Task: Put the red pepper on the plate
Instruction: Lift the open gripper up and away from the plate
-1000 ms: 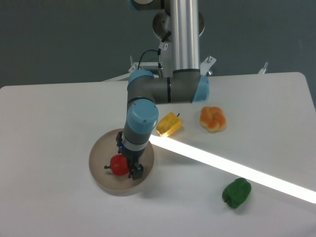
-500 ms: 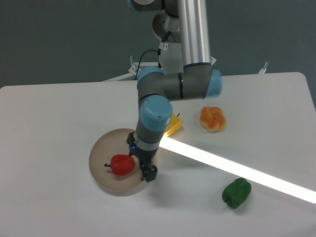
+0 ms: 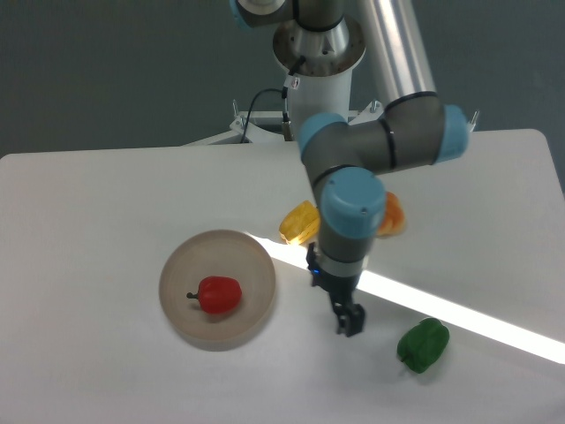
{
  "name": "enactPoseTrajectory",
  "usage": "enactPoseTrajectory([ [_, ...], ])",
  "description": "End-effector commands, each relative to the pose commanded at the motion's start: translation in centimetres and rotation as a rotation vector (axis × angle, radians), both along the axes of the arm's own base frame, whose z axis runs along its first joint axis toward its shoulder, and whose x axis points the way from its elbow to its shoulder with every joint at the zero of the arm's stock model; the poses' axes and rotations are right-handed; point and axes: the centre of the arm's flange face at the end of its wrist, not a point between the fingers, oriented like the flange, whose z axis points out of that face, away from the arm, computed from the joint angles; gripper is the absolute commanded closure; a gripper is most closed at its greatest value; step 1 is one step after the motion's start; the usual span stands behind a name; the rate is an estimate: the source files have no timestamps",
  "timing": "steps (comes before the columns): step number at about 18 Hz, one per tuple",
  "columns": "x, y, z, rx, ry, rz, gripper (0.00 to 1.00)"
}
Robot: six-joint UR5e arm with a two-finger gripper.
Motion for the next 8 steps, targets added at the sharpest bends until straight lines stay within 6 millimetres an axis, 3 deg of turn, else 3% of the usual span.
enactPoseTrajectory([
  [5,-3.2,-1.6,-0.3,-0.015,0.037,-0.049,0.0],
  [8,-3.4,-1.6,-0.3,-0.018,0.041,-0.045,0.0],
])
